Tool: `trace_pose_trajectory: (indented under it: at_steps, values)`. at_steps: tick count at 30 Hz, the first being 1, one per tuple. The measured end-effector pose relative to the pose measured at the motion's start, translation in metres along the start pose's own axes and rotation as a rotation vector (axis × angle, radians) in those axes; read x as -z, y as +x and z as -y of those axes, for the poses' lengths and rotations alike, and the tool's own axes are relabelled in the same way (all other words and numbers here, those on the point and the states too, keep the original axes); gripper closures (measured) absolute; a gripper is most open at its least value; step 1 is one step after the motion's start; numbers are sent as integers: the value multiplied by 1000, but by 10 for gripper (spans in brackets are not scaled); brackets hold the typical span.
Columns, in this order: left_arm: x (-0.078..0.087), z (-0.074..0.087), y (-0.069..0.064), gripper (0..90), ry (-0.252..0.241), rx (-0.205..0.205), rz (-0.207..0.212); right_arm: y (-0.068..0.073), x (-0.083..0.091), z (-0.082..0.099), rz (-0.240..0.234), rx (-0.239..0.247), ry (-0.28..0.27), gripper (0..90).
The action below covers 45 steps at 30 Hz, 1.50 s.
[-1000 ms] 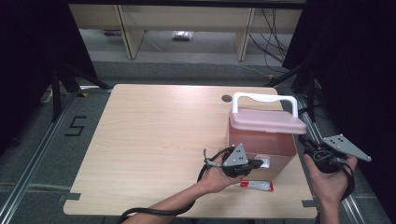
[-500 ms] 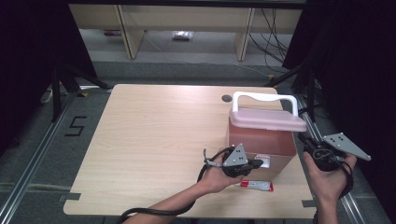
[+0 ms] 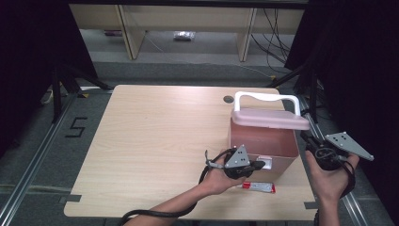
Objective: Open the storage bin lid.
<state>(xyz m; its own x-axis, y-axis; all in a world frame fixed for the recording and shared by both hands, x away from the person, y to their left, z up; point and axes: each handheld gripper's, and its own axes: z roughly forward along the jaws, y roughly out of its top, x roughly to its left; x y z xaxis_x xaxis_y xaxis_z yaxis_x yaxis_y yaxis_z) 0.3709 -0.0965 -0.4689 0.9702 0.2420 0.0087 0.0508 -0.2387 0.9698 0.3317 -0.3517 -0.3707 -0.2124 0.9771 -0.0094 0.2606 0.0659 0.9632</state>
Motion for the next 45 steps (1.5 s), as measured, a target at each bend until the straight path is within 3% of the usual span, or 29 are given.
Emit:
trace_pose_trajectory:
  at_steps: [11, 18, 21, 25, 28, 31, 45]
  values:
    - [0, 0, 0, 897, 4, -4, 3, 0, -5, -1, 10, -17, -9, 900]
    - [0, -1, 0, 897, 4, -5, 3, -1, -12, -2, 18, 9, -20, 900]
    - [0, -1, 0, 897, 4, -5, 3, 1, -13, -4, 16, -24, -11, 900]
    - [0, -1, 0, 897, 5, -5, 3, -1, -17, -4, 22, 0, -17, 900]
    - [0, 0, 0, 897, 4, -5, 2, 1, -20, -3, 23, -16, -15, 900]
    - [0, -1, 0, 897, 3, -3, 2, 0, -24, -2, 29, 5, -18, 900]
    - [0, -1, 0, 897, 6, -4, 4, -1, -32, -5, 48, -2, -25, 900]
